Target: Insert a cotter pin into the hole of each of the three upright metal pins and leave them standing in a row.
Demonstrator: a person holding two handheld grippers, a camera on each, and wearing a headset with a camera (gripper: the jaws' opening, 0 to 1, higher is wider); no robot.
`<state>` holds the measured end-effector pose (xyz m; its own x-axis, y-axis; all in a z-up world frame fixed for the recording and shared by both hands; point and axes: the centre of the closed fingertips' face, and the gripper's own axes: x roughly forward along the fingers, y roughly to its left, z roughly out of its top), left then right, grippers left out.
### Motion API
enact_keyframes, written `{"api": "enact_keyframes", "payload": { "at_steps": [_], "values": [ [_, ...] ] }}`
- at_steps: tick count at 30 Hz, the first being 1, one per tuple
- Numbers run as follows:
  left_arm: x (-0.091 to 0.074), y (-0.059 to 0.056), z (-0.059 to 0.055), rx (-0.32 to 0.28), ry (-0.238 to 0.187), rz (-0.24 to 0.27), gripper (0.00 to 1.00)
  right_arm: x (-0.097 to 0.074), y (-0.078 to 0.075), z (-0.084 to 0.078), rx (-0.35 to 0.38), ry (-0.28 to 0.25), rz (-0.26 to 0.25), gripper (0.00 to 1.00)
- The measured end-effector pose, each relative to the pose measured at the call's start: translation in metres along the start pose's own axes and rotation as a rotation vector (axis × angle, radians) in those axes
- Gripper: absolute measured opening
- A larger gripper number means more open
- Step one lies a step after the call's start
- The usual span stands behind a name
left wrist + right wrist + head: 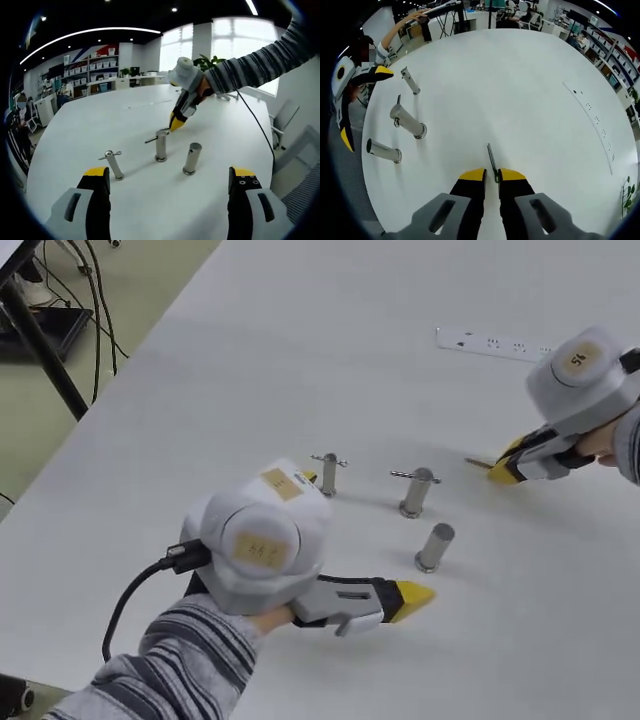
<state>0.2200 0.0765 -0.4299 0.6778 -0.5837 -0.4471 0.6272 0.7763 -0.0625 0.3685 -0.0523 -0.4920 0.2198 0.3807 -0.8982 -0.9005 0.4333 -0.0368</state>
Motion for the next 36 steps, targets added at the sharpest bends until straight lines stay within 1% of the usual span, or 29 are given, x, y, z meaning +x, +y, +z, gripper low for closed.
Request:
{"api": "enact_keyframes", "payload": {
  "at_steps": [4,7,10,16,17,19,21,22,23,26,28,31,34,36],
  "values": [
    [0.000,0.000,-0.001,0.005,0.005,0.000,0.98,0.000,0.000,-0.001,-0.010,0.008,-0.001,0.03],
    [0.000,0.001,0.000,0.005,0.004,0.001,0.98,0.000,0.001,-0.001,-0.022,0.014,-0.017,0.00],
    [-0.001,0.001,0.000,0.005,0.001,0.004,0.98,0.000,0.003,-0.001,-0.057,0.025,-0.031,0.00],
    [0.000,0.001,0.000,0.009,0.004,0.000,0.96,-0.002,0.005,-0.002,-0.075,0.033,-0.052,0.00],
    [0.000,0.001,0.000,0.010,0.004,0.000,0.96,-0.002,0.006,-0.002,-0.075,0.030,-0.053,0.00],
    [-0.001,0.001,-0.004,0.008,0.020,-0.001,0.95,-0.006,0.009,-0.001,-0.075,0.000,-0.050,0.00],
    [0.000,0.001,-0.004,0.009,0.022,-0.002,0.95,-0.009,0.012,-0.002,-0.079,-0.015,-0.052,0.00],
    [0.000,0.000,-0.004,0.012,0.020,-0.003,0.95,-0.010,0.009,-0.004,-0.081,-0.020,-0.055,0.00],
    [0.000,0.000,-0.003,0.013,0.018,-0.004,0.95,-0.012,0.010,-0.005,-0.087,-0.025,-0.055,0.00],
    [0.000,-0.002,-0.004,0.014,0.021,-0.010,0.94,-0.018,0.015,-0.006,-0.104,-0.035,-0.062,0.00],
    [0.000,-0.004,-0.005,0.013,0.024,-0.016,0.92,-0.023,0.019,-0.005,-0.124,-0.049,-0.066,0.00],
    [0.000,-0.005,-0.004,0.011,0.021,-0.022,0.91,-0.028,0.029,-0.005,-0.148,-0.066,-0.058,0.00],
    [-0.001,-0.007,-0.003,-0.001,0.018,-0.031,0.89,-0.035,0.040,-0.004,-0.194,-0.076,-0.060,0.00],
    [-0.001,-0.008,-0.004,-0.001,0.021,-0.038,0.88,-0.039,0.047,-0.004,-0.198,-0.085,-0.054,0.00]
  ]
}}
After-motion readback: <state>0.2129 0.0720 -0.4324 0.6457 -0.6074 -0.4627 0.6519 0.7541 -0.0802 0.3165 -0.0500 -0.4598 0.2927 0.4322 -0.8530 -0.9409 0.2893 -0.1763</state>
